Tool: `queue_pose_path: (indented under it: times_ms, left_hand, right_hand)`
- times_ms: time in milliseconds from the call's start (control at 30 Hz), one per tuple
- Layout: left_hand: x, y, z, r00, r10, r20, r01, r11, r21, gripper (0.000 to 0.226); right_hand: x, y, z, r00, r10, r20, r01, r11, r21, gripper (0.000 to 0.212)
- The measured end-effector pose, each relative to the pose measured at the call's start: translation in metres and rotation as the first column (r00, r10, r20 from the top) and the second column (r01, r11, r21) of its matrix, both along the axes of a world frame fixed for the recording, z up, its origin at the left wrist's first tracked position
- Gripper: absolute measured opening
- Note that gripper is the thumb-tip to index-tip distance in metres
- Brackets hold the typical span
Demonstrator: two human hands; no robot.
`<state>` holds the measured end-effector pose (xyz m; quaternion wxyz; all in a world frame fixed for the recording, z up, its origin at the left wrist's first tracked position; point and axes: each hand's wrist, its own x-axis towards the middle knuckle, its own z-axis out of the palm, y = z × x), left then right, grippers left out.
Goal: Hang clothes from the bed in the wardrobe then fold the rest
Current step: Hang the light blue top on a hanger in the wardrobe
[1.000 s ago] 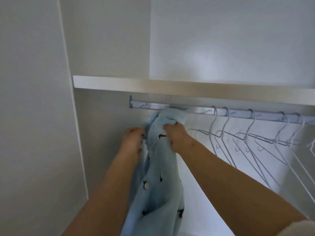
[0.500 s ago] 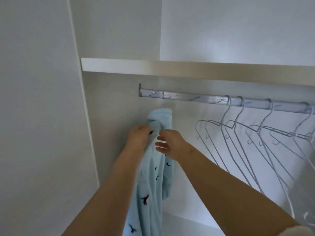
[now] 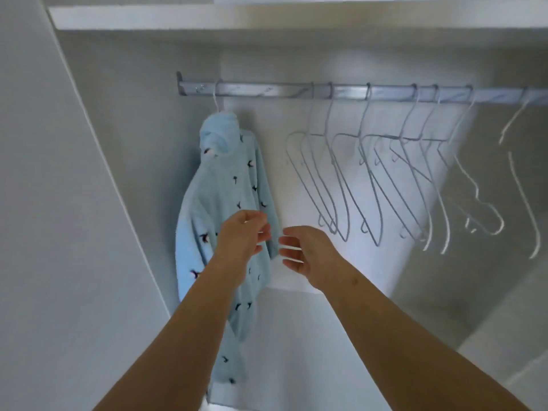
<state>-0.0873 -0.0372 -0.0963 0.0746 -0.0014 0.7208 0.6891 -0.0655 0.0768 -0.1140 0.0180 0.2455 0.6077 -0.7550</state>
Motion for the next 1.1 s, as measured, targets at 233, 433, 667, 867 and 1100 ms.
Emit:
queue_pose_path:
  times_ms: [233,433,667,867,1100]
  left_hand:
    - [0.087,0.033,-0.077,0.955,-0.211,0.208,0.233,0.968,-0.09,0.014]
    - [0.181,0.02,-0.143,0.796,-0.422,0.434,0.523,0.841,-0.141,0.011]
    - [0.341,-0.004,-0.198,0.523,-0.629,0.575,0.832,0.524,-0.185,0.01]
    - [0.51,-0.037,-0.211,0.206,-0.788,0.58,0.977,0.133,-0.166,0.013]
    - [0.737,-0.123,-0.228,-0.152,-0.761,0.631,0.956,-0.276,-0.102,0.011]
  right_hand:
    - [0.122,0.023,-0.074,0.95,-0.274,0.151,0.281,0.959,-0.028,0.005]
    - [0.248,-0.017,-0.145,0.789,-0.512,0.338,0.573,0.813,-0.105,0.011]
    - [0.433,-0.09,-0.197,0.453,-0.736,0.503,0.874,0.478,-0.088,0.012]
    - [0.612,-0.176,-0.206,0.095,-0.853,0.512,0.995,0.071,-0.066,0.012]
    - [0.834,-0.315,-0.205,-0.289,-0.819,0.496,0.943,-0.332,0.001,0.013]
